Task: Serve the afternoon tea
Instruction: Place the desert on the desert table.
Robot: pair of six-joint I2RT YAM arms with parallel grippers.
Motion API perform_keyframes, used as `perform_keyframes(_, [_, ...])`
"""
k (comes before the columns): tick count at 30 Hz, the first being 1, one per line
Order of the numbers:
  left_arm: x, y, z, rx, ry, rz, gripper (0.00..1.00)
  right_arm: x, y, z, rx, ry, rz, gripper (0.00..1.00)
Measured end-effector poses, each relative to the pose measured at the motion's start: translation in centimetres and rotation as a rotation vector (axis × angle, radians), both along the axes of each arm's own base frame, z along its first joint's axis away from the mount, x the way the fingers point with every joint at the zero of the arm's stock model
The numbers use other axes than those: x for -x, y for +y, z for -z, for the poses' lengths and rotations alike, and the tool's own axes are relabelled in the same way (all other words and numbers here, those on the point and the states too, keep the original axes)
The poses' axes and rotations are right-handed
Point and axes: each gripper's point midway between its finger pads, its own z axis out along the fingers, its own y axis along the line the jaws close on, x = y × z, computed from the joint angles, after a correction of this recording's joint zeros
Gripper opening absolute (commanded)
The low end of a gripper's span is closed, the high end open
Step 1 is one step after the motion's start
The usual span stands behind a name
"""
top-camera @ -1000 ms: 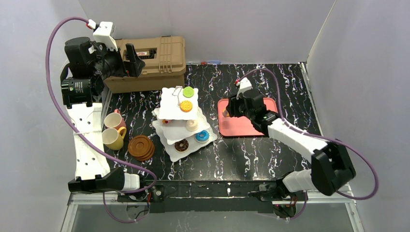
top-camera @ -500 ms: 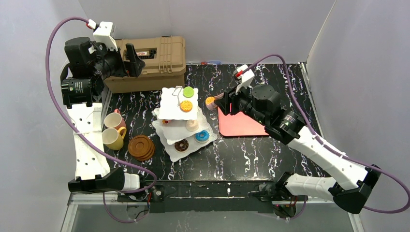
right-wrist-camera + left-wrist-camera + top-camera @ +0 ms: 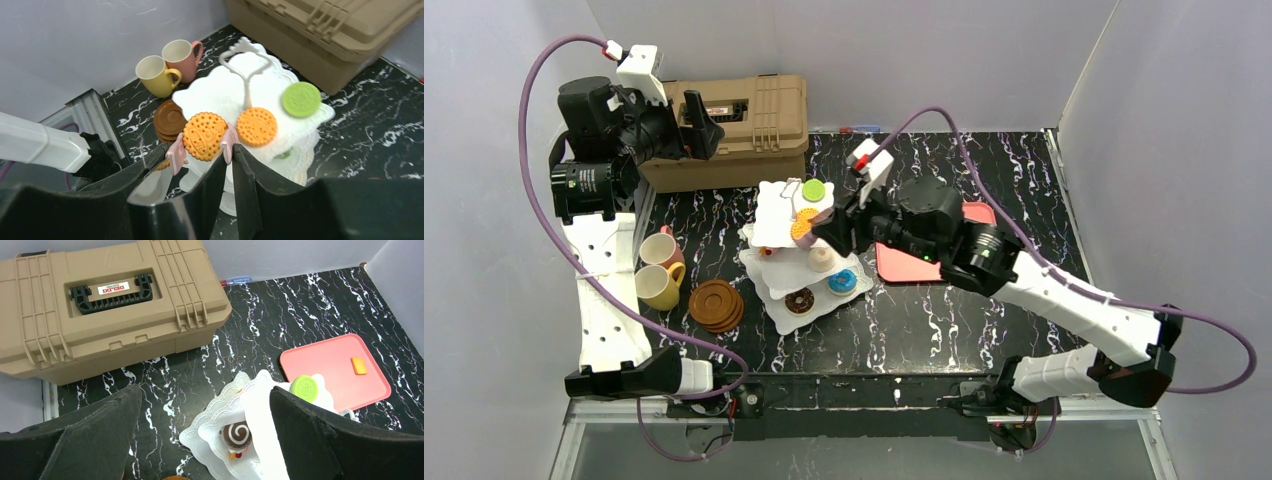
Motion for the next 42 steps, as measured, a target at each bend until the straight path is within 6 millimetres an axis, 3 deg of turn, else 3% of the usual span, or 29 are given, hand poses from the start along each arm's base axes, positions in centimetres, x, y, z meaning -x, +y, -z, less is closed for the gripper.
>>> perform_keyframes(8, [0.0, 0.0, 0.1, 0.000, 0.002, 0.000, 0.98, -0.5, 5.8, 1.8, -0.002, -0.004, -0.055, 0.26])
perform_keyframes(14, [-0.2, 0.0, 0.8, 0.001, 0.017, 0.000, 0.98, -2.0, 8.1, 2.9, -0.007, -0.018, -0.027, 0.26])
perform_keyframes(21, [-0.3, 0.0, 1.1, 0.002, 0.024, 0.000, 0.98, -2.9, 8.8, 1.5, -0.055, -0.048, 0.005, 0.29])
perform_keyframes(26, [-0.3, 0.0, 1.3, 0.003, 0.031, 0.000, 0.98, -3.0, 8.9, 1.2, -0.069, -0.055, 0.010, 0.38])
perform_keyframes(33, [-0.3, 0.1, 1.4, 0.003, 0.032, 0.000, 0.98, -3.0, 8.9, 1.1, -0.070, -0.055, 0.019, 0.50])
perform_keyframes(42, [-0.3, 0.1, 1.3, 0.003, 0.031, -0.001, 0.98, -2.9, 8.9, 1.3, -0.066, -0.052, 0.020, 0.56])
